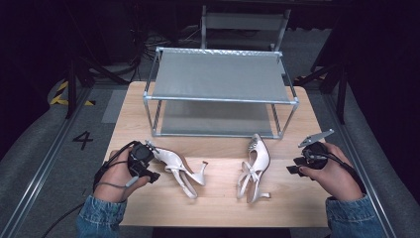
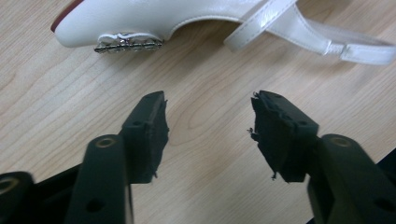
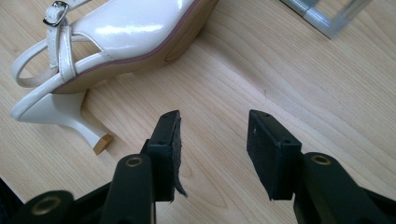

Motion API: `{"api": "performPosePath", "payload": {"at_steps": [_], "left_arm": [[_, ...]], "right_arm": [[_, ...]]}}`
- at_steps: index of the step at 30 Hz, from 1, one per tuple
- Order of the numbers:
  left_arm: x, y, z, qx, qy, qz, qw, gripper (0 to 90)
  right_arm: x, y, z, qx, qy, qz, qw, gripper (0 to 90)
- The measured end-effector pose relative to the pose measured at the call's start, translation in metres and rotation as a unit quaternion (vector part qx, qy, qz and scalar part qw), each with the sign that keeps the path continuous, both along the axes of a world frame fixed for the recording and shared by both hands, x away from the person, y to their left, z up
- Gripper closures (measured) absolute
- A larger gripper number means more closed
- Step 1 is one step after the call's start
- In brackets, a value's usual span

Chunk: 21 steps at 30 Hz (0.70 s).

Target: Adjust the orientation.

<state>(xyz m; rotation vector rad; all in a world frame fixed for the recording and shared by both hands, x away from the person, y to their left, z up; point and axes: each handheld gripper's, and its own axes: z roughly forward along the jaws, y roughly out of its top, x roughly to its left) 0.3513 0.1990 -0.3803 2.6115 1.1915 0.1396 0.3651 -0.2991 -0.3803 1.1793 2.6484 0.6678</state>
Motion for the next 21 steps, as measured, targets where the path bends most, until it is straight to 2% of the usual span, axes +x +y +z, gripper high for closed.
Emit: {"api": "performPosePath", "payload": {"at_steps": [2, 4, 6, 8, 9, 11, 13, 16, 18, 21], "left_arm": [[-0.001, 0.001, 0.002, -0.009, -0.004, -0.002, 0.9999, 50.3], [-0.002, 0.002, 0.001, -0.037, -0.014, -0.006, 0.9992, 52.4], [-0.003, 0.004, 0.002, -0.07, -0.001, 0.005, 0.9976, 52.1], [-0.004, 0.003, 0.002, -0.066, 0.005, 0.011, 0.9977, 51.7], [-0.004, 0.002, 0.004, -0.059, 0.021, 0.016, 0.9979, 53.7], [-0.004, 0.001, 0.007, -0.044, 0.019, 0.015, 0.9987, 61.7], [-0.005, -0.001, 0.008, -0.044, 0.019, 0.016, 0.9987, 63.3], [-0.006, -0.003, 0.01, -0.059, 0.018, 0.01, 0.998, 62.4], [-0.007, -0.006, 0.011, -0.073, 0.027, 0.01, 0.9969, 60.4], [-0.006, -0.01, 0.009, -0.076, 0.03, 0.0, 0.9966, 57.1]], "right_arm": [[0.0, -0.001, 0.001, 0.001, 0.001, -0.002, 1.0, 55.4], [0.001, -0.002, 0.002, 0.001, -0.002, -0.005, 1.0, 55.2], [0.002, -0.002, 0.003, 0.003, -0.006, -0.007, 1.0, 55.1], [0.003, -0.002, 0.003, 0.005, -0.006, -0.006, 1.0, 54.9], [0.003, -0.002, 0.002, 0.004, -0.005, -0.006, 1.0, 54.7], [0.004, -0.001, 0.001, 0.001, -0.004, -0.007, 1.0, 54.4], [0.003, 0.0, 0.001, 0.004, -0.004, -0.006, 1.0, 53.9], [0.001, 0.002, 0.002, 0.009, -0.006, -0.005, 0.9999, 53.7], [0.001, 0.003, 0.001, 0.008, -0.003, -0.004, 1.0, 53.6], [0.002, 0.004, -0.002, 0.009, 0.004, -0.012, 0.9999, 54.0]]}}
